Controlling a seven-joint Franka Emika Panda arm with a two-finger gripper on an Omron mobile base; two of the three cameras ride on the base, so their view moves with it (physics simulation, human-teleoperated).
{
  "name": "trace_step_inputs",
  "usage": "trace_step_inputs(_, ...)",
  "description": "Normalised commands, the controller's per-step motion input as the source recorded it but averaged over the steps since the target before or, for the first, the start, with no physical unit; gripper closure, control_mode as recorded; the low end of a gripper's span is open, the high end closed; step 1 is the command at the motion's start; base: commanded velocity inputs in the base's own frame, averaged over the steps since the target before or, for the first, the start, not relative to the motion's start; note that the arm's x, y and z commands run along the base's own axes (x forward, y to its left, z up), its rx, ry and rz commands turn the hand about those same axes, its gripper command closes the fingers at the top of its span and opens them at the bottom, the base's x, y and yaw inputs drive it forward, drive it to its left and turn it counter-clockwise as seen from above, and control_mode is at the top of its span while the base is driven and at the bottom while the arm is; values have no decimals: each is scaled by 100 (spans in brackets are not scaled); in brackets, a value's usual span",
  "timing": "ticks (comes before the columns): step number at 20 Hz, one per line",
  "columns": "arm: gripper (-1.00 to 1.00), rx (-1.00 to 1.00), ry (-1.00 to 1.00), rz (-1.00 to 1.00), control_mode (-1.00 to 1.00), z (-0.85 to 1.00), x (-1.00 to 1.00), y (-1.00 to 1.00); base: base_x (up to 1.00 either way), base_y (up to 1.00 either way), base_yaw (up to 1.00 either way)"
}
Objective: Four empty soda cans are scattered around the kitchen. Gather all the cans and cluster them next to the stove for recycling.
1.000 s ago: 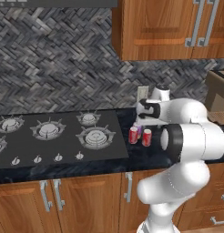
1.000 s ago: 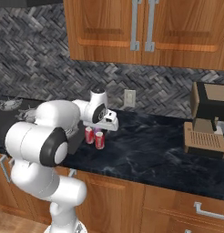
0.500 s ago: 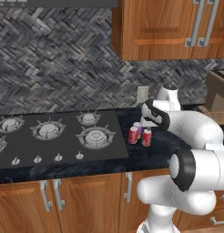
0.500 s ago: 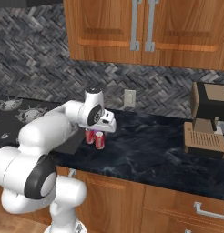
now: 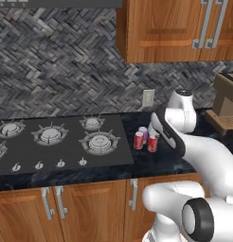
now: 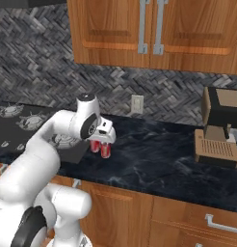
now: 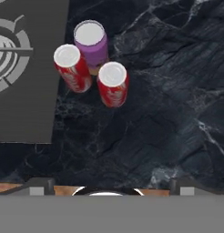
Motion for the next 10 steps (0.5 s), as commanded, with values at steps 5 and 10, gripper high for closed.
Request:
trace_step_inputs(5, -100, 0, -9, 0, -100, 33, -50, 17, 0, 0, 0)
trace_step_inputs(10, -100, -2, -13, 0, -100, 33, -38, 17, 0, 0, 0)
